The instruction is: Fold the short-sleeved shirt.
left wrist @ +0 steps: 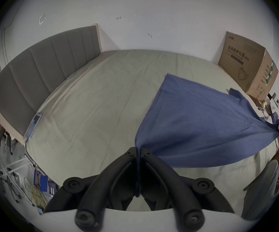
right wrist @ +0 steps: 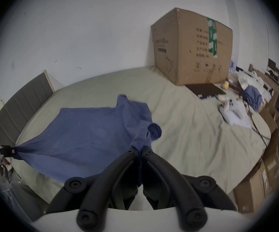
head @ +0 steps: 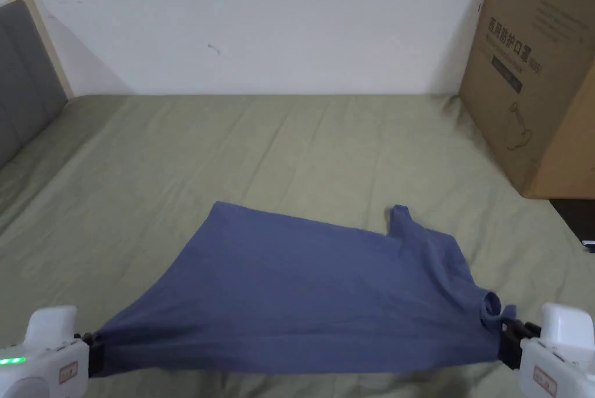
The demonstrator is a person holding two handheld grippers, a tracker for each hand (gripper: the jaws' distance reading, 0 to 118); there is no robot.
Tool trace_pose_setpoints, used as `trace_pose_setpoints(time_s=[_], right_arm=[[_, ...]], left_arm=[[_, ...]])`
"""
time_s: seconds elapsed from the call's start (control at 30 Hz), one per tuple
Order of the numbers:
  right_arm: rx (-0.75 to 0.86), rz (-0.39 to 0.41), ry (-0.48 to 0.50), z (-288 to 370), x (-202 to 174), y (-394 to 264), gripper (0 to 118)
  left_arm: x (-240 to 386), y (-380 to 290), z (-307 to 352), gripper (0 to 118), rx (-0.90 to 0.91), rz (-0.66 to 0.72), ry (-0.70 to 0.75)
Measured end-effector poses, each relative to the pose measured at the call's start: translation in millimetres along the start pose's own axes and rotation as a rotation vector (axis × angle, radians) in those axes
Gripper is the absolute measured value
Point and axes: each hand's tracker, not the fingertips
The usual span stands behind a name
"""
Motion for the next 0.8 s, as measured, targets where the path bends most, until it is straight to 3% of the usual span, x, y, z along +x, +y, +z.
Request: trace_pose_setpoints(time_s=[0.3,0.5,0.53,0.6,0.63,0.67,0.7,0.8], right_arm=[[-0.342,-0.059,-0.064,-41,6,-63,2],[-0.38,-0.092,-0.063,-47,9,-67,3],[-0.364,-0.096,-0.063,-43,8,-64,8],[-0.311,-0.093,-0.063,-31,5,-50,45],[-0.274,-0.087,-0.04,-25,4,-40,62],[-0.237,-0.085,-0.019,-19,3,-29,88],[-0.206,-0.079,-0.011,-13,2,-19,98],[-0.045,-0.064,0.006,9,-7,19,100]], left_arm=[[0,-40,-36,3,-0.197,0.003,0.05],[2,-49,-50,8,-0.272,0.029,0.042],[3,-47,-48,19,-0.273,0.043,0.03],[3,-41,-45,69,-0.26,0.078,0.009],[5,-37,-40,81,-0.254,0.107,-0.03],[8,-30,-33,85,-0.228,0.121,-0.066],[13,-22,-25,86,-0.187,0.124,-0.09],[34,8,3,86,-0.051,0.043,-0.096]])
